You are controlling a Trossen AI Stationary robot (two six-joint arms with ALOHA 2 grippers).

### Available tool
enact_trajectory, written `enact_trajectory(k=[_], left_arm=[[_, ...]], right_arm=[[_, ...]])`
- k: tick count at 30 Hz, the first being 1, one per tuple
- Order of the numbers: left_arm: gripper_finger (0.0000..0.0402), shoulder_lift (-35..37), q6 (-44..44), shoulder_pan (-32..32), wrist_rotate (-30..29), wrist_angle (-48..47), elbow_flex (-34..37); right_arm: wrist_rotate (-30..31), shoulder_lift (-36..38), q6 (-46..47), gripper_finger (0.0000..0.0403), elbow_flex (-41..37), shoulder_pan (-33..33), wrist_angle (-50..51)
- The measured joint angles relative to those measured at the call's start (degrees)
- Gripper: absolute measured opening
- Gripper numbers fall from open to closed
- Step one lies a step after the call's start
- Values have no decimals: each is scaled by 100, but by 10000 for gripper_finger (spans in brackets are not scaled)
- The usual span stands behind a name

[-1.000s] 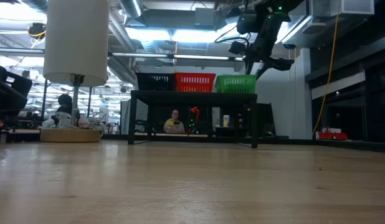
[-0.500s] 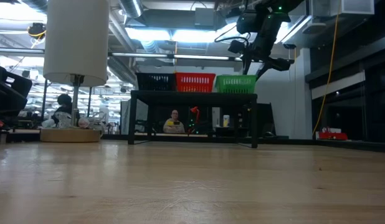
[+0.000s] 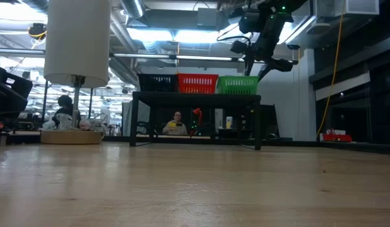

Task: Pick & Place Office Desk Supplies
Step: Put the green bin filled with crayon boxes on the shelf

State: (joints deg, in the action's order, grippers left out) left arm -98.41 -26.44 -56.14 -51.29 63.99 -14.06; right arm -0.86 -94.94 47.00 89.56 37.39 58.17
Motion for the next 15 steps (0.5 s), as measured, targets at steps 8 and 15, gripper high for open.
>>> enact_trajectory(k=[8,15], left_arm=[[88,0,0,0,0,-1,0],[88,0,-281,0,-2,-264,-2]], right_arm=[[-16,-2,-91,144,-2,0,-168],[-1,-2,-33,143,-2,0,-162]])
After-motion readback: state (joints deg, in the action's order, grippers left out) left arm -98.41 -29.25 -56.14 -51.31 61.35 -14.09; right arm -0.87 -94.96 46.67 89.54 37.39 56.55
